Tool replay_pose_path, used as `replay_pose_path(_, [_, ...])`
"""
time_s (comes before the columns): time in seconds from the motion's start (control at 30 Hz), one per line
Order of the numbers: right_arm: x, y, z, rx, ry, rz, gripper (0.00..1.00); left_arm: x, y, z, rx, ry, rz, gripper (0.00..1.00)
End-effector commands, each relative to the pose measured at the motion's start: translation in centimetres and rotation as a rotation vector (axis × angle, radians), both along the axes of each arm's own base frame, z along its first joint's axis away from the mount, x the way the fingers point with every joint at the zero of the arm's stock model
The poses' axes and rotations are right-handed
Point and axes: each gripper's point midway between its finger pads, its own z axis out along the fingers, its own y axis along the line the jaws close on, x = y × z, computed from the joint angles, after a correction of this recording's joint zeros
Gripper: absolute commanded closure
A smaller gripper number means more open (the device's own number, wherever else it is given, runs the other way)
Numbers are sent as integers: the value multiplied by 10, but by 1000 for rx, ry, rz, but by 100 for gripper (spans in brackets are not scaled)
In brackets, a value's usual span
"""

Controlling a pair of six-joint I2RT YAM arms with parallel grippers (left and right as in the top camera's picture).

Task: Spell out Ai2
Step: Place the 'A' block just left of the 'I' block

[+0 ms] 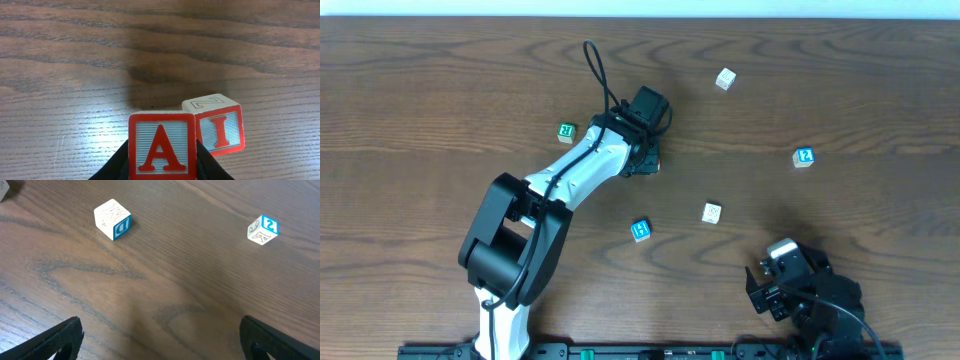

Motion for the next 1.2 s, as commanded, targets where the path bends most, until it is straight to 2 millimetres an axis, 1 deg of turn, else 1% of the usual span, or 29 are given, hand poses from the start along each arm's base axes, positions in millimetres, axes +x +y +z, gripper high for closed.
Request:
replay_pose_path(0.0, [-1, 0, -5, -2, 8, 5, 1, -2, 3, -5, 14, 11, 12, 94])
replay_pose_path(0.23, [-1, 0, -5, -2, 8, 4, 1, 0, 7, -5, 35, 2, 18, 94])
replay_pose_path(0.37, [-1, 0, -5, -2, 8, 4, 1, 4, 13, -5, 65, -22, 30, 94])
replay_pose_path(0.63, [-1, 0, -5, -2, 8, 5, 1, 9, 11, -3, 59, -43, 32, 93])
replay_pose_path(0.7, [-1, 0, -5, -2, 8, 4, 1, 8, 11, -3, 58, -41, 32, 89])
replay_pose_path(0.77, [-1, 0, -5, -2, 8, 4, 1, 7, 11, -4, 58, -33, 31, 79])
replay_pose_path(0.9, [-1, 0, -5, -2, 8, 4, 1, 4, 12, -5, 63, -21, 33, 66])
replay_pose_path(0.97, [-1, 0, -5, -2, 8, 4, 1, 3, 13, -5, 64, -18, 33, 63])
replay_pose_path(1.17, [-1, 0, -5, -2, 8, 4, 1, 0, 10, -6, 47, 2, 25, 62])
